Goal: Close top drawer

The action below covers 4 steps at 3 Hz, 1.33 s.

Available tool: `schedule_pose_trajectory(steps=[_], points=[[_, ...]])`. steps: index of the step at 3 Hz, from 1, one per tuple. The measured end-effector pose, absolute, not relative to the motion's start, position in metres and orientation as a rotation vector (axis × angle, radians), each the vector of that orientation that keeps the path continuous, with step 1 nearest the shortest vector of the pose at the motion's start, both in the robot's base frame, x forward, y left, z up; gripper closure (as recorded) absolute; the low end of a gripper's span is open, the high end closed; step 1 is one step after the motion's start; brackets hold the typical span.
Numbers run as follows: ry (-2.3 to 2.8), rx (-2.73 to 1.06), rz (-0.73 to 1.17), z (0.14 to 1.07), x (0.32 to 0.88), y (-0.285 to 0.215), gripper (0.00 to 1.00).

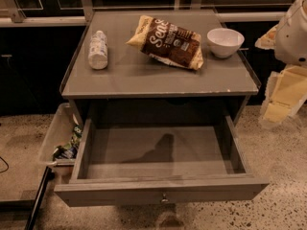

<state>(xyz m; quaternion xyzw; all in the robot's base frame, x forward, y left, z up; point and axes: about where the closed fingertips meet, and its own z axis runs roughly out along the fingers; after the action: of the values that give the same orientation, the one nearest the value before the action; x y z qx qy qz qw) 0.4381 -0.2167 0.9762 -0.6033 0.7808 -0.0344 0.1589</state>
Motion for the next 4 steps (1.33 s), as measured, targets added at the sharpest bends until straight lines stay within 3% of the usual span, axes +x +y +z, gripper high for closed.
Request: schedule_pose_trajectory(steps=[3, 4], points=[[2.247, -1.732, -0.019, 0.898, 0.415, -0.203, 0.00], [2.201, -1.728, 0.036, 0.846, 0.394, -0.203, 0.19]])
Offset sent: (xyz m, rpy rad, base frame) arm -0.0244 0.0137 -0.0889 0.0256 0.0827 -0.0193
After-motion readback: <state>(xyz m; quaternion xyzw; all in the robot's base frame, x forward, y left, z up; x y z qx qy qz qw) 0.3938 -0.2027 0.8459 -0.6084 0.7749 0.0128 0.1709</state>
